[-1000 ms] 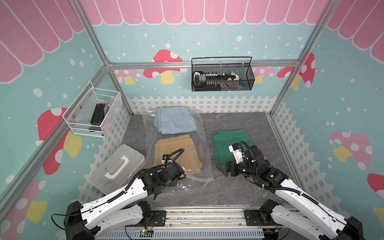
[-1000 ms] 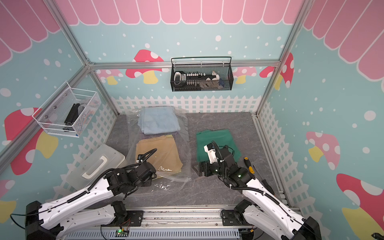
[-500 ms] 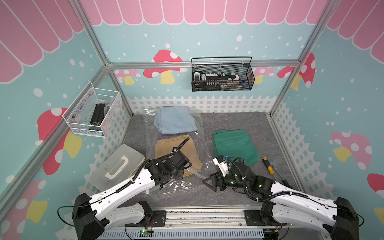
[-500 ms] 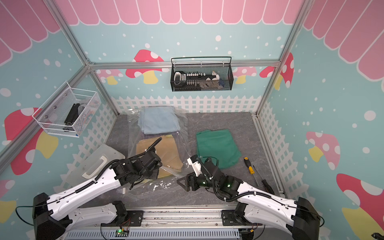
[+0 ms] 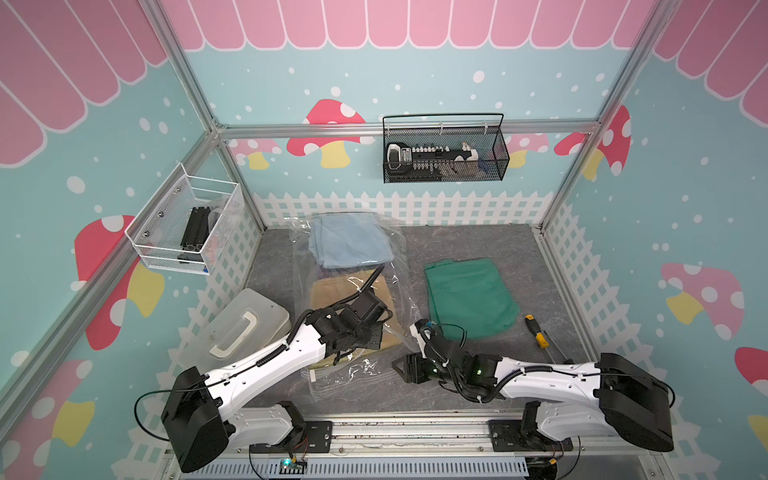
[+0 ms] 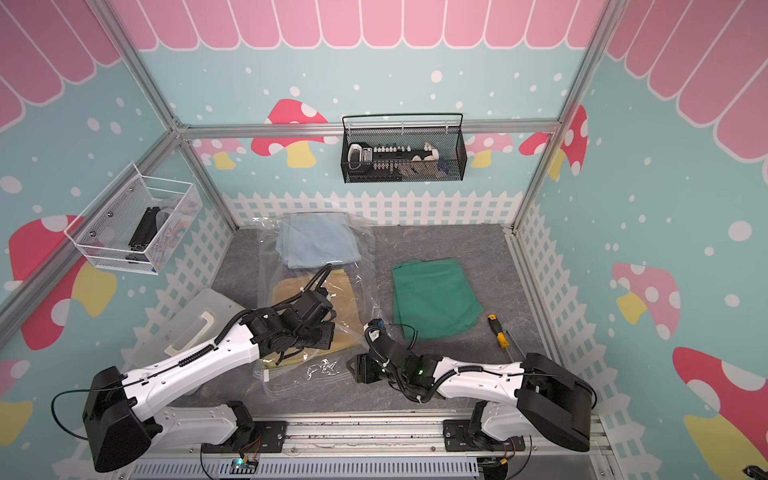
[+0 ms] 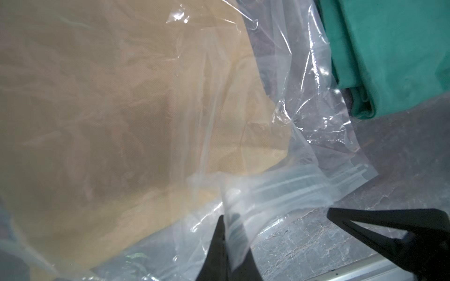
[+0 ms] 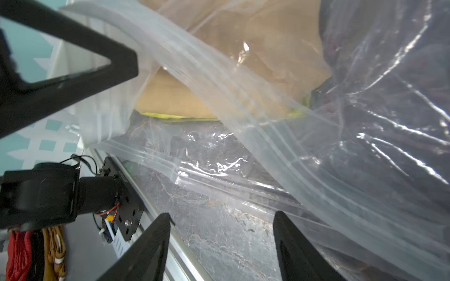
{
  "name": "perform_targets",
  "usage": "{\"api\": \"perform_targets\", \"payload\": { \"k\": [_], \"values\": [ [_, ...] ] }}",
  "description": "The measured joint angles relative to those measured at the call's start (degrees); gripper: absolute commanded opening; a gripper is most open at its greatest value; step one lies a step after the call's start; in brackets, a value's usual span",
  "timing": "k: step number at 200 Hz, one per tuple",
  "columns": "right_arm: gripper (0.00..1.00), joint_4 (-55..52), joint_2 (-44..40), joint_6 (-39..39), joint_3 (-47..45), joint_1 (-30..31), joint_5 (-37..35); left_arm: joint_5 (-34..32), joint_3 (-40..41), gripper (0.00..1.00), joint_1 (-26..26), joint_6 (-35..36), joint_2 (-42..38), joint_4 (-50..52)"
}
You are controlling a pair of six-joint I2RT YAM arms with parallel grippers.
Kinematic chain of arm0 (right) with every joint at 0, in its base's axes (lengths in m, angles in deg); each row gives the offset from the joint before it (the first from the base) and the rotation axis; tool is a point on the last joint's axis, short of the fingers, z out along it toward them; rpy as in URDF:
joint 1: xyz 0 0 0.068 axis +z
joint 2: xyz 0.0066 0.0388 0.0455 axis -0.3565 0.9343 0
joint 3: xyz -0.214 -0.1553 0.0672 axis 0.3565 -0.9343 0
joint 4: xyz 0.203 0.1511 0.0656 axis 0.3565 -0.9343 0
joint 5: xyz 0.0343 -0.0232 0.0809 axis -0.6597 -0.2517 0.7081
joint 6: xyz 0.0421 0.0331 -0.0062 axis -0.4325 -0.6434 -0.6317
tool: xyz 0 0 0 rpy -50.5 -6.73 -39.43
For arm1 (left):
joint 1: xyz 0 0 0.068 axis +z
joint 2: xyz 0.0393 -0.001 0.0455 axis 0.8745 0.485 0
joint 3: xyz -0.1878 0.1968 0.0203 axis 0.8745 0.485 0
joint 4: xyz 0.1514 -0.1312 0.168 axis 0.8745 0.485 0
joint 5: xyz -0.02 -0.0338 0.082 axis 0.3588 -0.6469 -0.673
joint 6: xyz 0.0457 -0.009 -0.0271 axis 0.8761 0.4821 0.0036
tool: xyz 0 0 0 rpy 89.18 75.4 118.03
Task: Take the trousers out of the vacuum bag
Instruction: Open the vacuum bag at the center of the board, then adjust the vacuum bag at the center of the board.
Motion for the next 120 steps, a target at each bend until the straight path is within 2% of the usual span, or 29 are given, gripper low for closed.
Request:
{"api": "perform_targets", "payload": {
  "k": [34,76,120],
  "values": [
    [0.65,0.7,7.5,-1.2,2.9,-1.1,-3.3,-0.2,0.6,0.00,1.2,0.0,0.2,-1.6],
    [0.64,3.5,17.3,-2.2,8.2,-4.4,-3.8,1.6,7.4,0.00,5.6,0.0,1.0,-6.5],
    [0.55,5.1,23.4,-3.9,12.2,-6.9,-3.4,5.0,9.9,0.00,8.6,0.5,4.5,-12.3]
  ]
}}
